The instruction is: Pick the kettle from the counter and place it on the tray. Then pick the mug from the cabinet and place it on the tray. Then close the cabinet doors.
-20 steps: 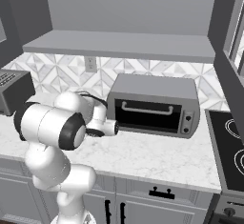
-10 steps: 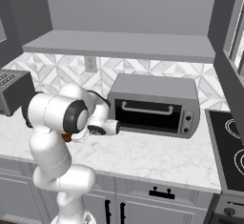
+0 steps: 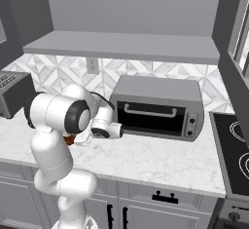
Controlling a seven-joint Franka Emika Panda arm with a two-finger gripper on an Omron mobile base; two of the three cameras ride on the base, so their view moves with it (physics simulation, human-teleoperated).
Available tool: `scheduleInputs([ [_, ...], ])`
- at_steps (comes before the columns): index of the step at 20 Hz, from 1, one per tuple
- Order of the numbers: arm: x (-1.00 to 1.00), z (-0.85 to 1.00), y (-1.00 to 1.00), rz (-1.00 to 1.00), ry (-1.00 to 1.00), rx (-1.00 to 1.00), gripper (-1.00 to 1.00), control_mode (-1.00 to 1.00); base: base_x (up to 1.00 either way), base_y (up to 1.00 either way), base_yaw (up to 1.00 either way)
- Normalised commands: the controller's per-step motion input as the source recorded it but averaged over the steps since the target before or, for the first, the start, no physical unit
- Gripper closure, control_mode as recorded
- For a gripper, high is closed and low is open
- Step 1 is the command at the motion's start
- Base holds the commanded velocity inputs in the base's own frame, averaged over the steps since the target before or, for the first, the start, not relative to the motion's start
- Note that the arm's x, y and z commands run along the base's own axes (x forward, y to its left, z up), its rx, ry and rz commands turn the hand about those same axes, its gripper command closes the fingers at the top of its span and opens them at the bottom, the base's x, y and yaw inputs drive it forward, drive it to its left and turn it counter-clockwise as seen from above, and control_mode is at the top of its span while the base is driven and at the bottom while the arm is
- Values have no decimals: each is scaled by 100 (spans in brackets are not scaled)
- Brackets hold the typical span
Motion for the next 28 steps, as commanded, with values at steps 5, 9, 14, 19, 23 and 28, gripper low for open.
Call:
scheduleInputs([
  [5,-13,18,0,0,0,0,-100,-100,0,0,0],
  [9,-21,31,-10,-5,0,0,-100,-100,0,0,0],
  [14,-52,35,-18,-11,0,2,-100,-100,0,0,0],
  [19,-47,65,-10,-17,0,0,-100,-100,0,0,0],
  [23,-7,78,-13,-25,6,0,-100,-100,0,0,0],
  [28,-6,69,-9,-27,14,0,-100,-100,0,0,0],
])
